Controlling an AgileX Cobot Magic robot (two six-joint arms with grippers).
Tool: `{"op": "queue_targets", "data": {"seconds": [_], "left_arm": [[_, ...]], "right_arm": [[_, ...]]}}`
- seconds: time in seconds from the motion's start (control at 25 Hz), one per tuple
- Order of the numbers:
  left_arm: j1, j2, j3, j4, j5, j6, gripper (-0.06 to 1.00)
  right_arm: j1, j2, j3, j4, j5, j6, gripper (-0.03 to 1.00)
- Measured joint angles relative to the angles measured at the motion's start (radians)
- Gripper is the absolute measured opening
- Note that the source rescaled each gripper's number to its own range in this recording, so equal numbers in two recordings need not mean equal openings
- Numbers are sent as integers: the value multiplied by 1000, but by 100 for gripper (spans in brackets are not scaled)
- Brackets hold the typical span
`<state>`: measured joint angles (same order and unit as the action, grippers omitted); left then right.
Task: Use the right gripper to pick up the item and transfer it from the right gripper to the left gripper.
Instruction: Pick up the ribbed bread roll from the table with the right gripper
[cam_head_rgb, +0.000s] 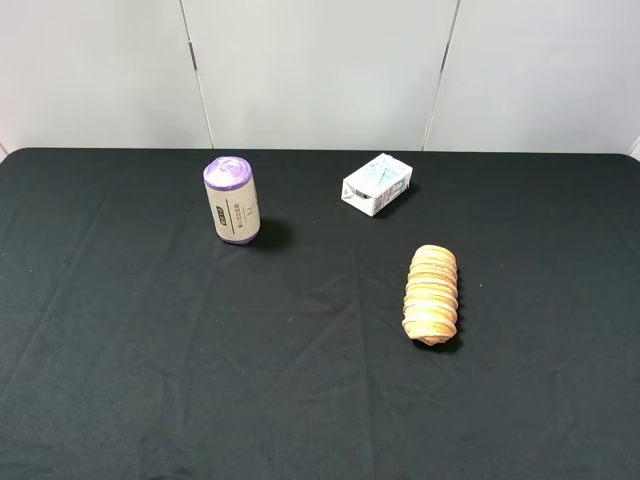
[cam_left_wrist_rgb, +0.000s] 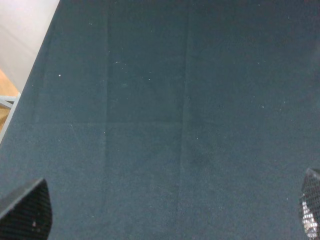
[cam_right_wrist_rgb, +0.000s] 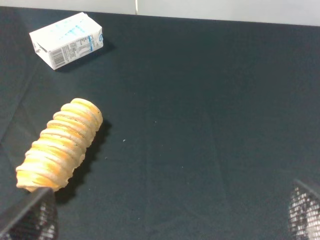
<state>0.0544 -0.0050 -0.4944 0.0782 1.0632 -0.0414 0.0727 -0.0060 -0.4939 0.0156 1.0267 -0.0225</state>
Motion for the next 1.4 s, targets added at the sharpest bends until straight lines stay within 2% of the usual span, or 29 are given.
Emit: {"op": "queue_targets", "data": {"seconds": [1.16,1.4], "left_arm": [[0,0,0,0,0,0,99],[0,0,0,0,0,0,99]], "right_arm": [[0,2,-4,0,0,1,100],[0,178,-91,8,-2,22,100]]}}
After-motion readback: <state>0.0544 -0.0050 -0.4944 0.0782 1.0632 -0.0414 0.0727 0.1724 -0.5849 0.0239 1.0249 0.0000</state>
